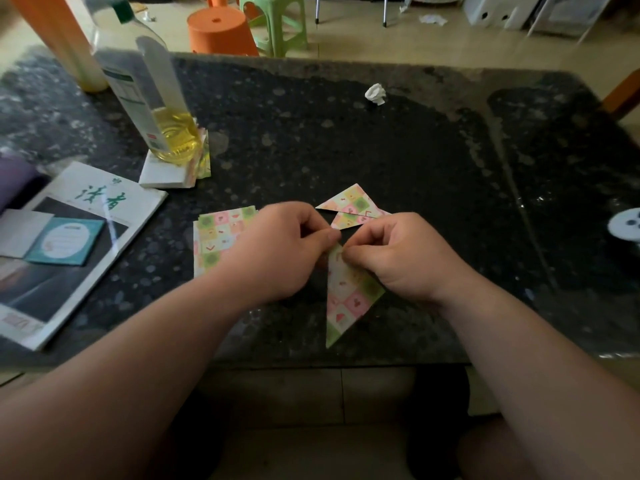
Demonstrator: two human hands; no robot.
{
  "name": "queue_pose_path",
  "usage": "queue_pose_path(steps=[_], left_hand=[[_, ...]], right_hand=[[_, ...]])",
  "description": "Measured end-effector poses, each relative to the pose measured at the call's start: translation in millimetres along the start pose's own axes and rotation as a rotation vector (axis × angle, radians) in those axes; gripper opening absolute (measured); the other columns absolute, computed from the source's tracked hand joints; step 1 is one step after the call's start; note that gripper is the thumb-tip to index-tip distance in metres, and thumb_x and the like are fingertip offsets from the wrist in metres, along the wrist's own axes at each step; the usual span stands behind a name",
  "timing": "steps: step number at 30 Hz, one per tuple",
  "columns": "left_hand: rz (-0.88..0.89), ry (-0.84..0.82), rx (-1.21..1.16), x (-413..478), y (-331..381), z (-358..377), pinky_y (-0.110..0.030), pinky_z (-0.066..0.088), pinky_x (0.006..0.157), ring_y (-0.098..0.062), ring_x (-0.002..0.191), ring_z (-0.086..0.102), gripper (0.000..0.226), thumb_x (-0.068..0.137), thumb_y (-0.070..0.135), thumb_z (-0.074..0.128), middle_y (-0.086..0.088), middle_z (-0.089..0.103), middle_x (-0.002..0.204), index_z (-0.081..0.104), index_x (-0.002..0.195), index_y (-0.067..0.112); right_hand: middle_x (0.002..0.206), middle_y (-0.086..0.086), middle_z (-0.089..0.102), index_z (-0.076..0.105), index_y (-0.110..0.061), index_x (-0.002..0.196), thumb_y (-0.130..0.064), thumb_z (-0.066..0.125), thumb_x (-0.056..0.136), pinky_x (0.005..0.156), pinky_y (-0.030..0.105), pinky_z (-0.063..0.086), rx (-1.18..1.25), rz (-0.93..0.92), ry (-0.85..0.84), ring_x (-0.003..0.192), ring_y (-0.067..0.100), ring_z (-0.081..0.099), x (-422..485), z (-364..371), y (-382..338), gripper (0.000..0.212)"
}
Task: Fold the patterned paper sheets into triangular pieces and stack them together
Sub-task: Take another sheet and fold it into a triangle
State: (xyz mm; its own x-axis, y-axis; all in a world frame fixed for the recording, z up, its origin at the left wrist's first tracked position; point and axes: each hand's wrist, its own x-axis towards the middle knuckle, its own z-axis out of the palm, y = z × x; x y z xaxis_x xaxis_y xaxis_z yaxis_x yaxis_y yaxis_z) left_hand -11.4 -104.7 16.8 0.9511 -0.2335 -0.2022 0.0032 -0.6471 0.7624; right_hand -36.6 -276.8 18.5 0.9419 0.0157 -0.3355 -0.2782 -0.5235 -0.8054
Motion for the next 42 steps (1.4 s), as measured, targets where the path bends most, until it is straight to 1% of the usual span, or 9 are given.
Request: queue_pose_path(steps=[7,10,15,18,23,29,34,39,42], left_hand=[[-0.107,0.268,-0.31,17,-15,-56,-0.039,0.061,0.078,-0.01,0.061,0.068,0.018,0.1,0.026,0.065,0.0,0.074,0.067,0.07,0.088,0.014],[-0.112,0.201,-0.308,16,-18,-54,-0.049,0.062,0.084,-0.016,0.067,0.07,0.018,0.099,0.025,0.066,-0.002,0.074,0.067,0.071,0.086,0.015],[-0.068,0.01,-0.282,6,-7,-16,-0.057,0.06,0.083,-0.029,0.074,0.074,0.017,0.098,0.026,0.069,-0.006,0.075,0.072,0.073,0.083,0.019],[-0.072,-0.046,-0.29,7,-7,-11,-0.061,0.059,0.083,-0.033,0.075,0.073,0.021,0.096,0.032,0.069,-0.005,0.075,0.071,0.073,0.079,0.021],[-0.019,-0.046,-0.266,3,-6,-10,-0.055,0.058,0.076,-0.025,0.064,0.066,0.022,0.098,0.031,0.067,-0.006,0.073,0.066,0.069,0.081,0.018],[-0.208,0.223,-0.669,20,-16,-45,-0.032,0.053,0.063,-0.013,0.06,0.06,0.022,0.099,0.021,0.066,0.0,0.064,0.069,0.066,0.079,0.014],[-0.186,-0.437,-0.329,0,-15,-17,-0.032,0.057,0.072,-0.014,0.077,0.071,0.017,0.084,0.028,0.078,-0.004,0.077,0.089,0.077,0.096,0.016],[-0.101,-0.157,-0.072,0,-11,-17,-0.026,0.055,0.058,-0.005,0.059,0.069,0.01,0.095,0.024,0.071,0.004,0.074,0.067,0.074,0.088,0.029],[0.088,0.008,0.137,-2,-16,-12,-0.025,0.056,0.078,-0.003,0.077,0.067,0.021,0.094,0.023,0.071,0.013,0.07,0.082,0.068,0.082,0.04]], right_hand=[[0.073,0.0,0.078,0.078,-0.014,0.078,-0.006,0.07,0.091,0.08,0.033,0.055,-0.123,0.189,-0.192,0.068,0.004,0.071,0,-25,13,0.017],[0.075,-0.003,0.078,0.078,-0.016,0.08,-0.011,0.072,0.092,0.083,0.039,0.058,-0.107,0.188,-0.077,0.079,0.013,0.073,2,-27,19,0.015],[0.098,-0.006,0.079,0.078,-0.021,0.104,-0.03,0.073,0.093,0.07,0.022,0.056,0.193,-0.033,-0.053,0.086,0.001,0.071,-5,-7,5,0.015],[0.089,-0.008,0.079,0.08,-0.021,0.092,-0.033,0.073,0.093,0.082,0.036,0.063,0.047,-0.033,-0.056,0.085,0.007,0.075,-3,2,1,0.015],[0.083,0.0,0.079,0.08,-0.018,0.08,-0.023,0.073,0.094,0.077,0.034,0.063,0.147,0.005,-0.121,0.08,0.014,0.076,-3,-4,-4,0.016],[0.081,0.003,0.079,0.08,-0.015,0.072,-0.015,0.075,0.092,0.069,0.031,0.06,0.332,0.106,-0.035,0.077,0.016,0.077,-1,-8,2,0.02],[0.08,0.002,0.078,0.079,-0.011,0.099,-0.025,0.071,0.096,0.042,0.018,0.04,0.48,0.184,0.01,0.061,0.009,0.068,3,-2,1,0.016],[0.057,-0.004,0.061,0.077,-0.015,0.099,-0.012,0.072,0.093,0.041,0.018,0.038,0.347,0.162,0.072,0.045,0.003,0.05,5,-13,3,0.008],[0.068,0.005,0.071,0.077,-0.014,0.101,-0.002,0.062,0.093,0.049,0.023,0.042,0.383,0.17,0.105,0.054,0.011,0.06,1,-17,2,0.02]])
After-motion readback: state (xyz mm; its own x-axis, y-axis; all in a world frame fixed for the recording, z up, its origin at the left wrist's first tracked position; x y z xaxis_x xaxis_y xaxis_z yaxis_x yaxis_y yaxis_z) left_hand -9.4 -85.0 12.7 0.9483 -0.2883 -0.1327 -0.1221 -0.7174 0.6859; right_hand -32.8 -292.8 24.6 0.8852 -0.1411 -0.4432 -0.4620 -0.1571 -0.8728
